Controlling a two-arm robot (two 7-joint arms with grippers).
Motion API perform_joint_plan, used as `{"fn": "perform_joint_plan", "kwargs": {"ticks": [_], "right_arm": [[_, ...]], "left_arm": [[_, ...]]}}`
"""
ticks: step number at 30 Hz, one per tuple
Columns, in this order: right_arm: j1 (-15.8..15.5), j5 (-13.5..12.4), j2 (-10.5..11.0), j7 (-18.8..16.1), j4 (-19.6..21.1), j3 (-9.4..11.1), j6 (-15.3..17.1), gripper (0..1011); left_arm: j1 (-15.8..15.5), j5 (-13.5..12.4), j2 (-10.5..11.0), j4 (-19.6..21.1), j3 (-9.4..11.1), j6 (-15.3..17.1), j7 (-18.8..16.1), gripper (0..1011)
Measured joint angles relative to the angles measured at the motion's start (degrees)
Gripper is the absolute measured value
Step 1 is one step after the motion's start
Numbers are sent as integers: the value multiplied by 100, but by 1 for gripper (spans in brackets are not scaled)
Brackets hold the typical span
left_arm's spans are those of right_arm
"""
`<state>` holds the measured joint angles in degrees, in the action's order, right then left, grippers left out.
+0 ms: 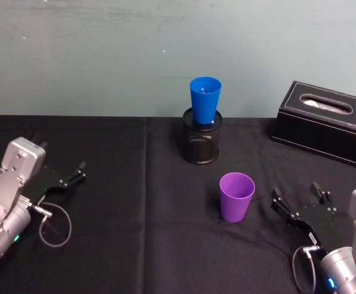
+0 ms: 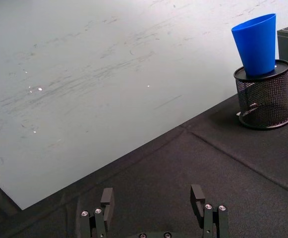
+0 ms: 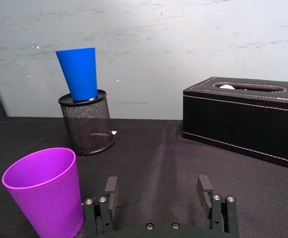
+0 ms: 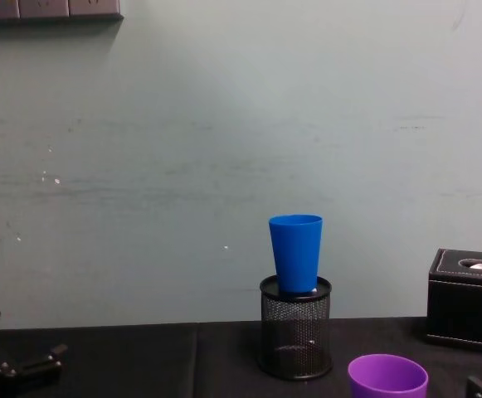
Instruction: Pick up one cup with a gripper and tap it against the other cup.
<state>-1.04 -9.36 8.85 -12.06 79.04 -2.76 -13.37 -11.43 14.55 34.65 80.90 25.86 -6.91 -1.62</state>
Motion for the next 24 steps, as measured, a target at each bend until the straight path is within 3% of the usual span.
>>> {"fn": "perform_joint_plan", "kwargs": {"ticks": [24], "right_arm": [[-1,8,2,-2,10,-7,-23,1003]], "left_arm": [[0,0,0,0,0,0,0,1011]]}}
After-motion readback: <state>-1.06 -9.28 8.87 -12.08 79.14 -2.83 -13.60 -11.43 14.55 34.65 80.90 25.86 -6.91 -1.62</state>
